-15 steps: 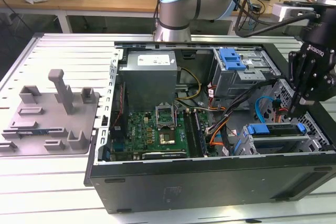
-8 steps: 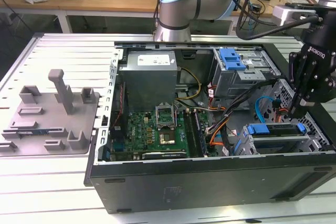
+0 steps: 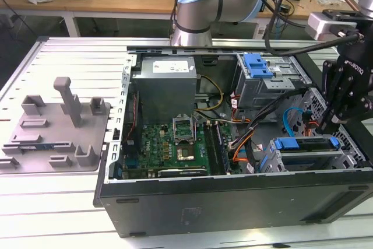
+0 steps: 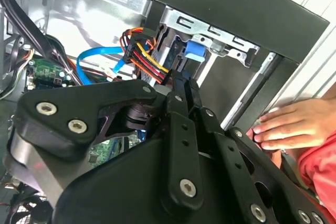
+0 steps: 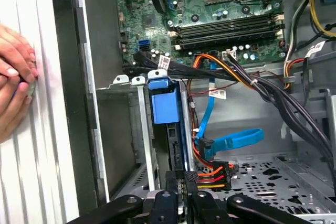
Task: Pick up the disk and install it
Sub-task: 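Insert the first disk wire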
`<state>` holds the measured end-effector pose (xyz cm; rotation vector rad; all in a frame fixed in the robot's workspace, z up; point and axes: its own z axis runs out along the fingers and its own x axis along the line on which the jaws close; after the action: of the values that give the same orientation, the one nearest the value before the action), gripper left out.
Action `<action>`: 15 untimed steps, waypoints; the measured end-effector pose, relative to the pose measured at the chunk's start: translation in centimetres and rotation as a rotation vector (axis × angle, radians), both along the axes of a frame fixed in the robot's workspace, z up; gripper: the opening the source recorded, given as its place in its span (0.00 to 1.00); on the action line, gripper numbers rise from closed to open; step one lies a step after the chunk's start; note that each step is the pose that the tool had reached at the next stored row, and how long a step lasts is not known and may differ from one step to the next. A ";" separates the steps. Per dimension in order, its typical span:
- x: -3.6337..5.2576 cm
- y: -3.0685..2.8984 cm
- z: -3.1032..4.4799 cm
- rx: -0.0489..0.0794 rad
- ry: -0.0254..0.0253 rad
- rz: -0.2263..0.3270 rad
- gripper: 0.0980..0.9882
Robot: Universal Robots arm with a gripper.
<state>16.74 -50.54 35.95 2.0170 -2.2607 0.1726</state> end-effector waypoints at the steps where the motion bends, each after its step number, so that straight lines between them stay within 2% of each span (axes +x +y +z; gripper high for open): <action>1: 0.00 -0.03 -0.01 0.000 0.0000 0.000 0.08; 5: 0.00 -0.04 -0.05 0.000 0.0001 0.000 0.08; 9: 0.12 -0.05 -0.20 0.000 0.0139 0.000 0.08; 15: 0.34 -0.20 -0.23 0.000 0.0152 0.000 0.08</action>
<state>17.08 -50.74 35.71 2.0112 -2.2517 0.1570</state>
